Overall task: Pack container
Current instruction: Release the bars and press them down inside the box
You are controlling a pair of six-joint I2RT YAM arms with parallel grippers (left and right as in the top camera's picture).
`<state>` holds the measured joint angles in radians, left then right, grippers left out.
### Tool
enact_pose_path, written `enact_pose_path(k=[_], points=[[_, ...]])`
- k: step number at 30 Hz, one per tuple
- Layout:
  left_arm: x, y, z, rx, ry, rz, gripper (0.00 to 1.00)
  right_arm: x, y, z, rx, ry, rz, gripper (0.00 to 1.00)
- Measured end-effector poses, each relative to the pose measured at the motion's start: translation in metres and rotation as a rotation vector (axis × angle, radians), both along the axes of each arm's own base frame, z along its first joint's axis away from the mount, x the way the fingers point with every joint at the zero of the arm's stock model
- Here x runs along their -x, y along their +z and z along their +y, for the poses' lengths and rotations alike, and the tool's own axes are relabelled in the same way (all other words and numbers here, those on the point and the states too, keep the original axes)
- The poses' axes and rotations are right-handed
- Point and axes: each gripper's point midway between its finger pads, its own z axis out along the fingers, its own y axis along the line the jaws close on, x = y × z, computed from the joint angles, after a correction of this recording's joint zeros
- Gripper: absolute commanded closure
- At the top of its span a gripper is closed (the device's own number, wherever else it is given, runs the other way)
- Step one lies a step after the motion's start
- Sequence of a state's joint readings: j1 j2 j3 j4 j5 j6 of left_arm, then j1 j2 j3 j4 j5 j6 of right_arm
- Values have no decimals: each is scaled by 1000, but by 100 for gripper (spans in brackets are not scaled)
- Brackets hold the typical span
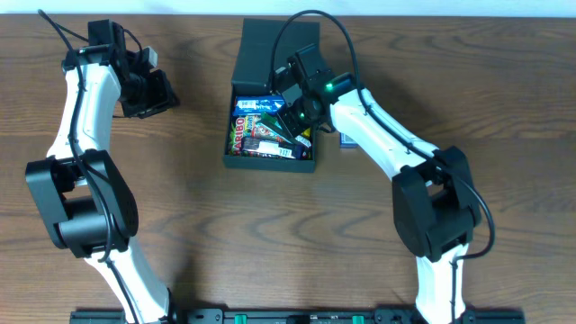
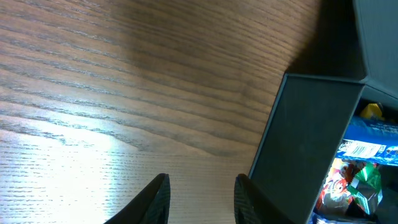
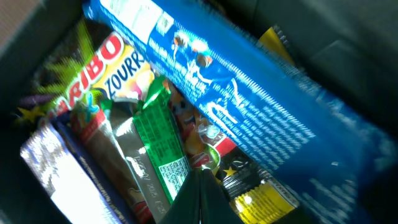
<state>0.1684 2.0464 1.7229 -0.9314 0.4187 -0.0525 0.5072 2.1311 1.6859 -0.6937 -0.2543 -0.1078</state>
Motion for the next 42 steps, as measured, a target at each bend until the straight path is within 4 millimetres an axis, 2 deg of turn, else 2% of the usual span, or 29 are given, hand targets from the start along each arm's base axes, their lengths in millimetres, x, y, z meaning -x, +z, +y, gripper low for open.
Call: enact_pose_path(k=[6,13,21,31,34,35,36,38,42], points=[[0,0,0,0,0,0,65,-7,2,4,-8,28,-42,98],[0,0,0,0,0,0,65,-5,-4,5,-2,35,-32,98],[0,0,0,0,0,0,65,20,-5,31,-18,143,-11,99],[0,0,0,0,0,0,65,21,-3,30,-13,147,-4,98],[0,0,0,0,0,0,65,9,12,32,-33,133,-36,91],[0,0,0,0,0,0,65,4,20,32,-44,126,-55,91],[0,0,0,0,0,0,65,-3,29,31,-56,118,-76,98],[0,0,0,0,0,0,65,-15,53,27,-83,95,-122,98],[0,0,0,0,0,0,65,-33,104,2,-99,31,-225,98]])
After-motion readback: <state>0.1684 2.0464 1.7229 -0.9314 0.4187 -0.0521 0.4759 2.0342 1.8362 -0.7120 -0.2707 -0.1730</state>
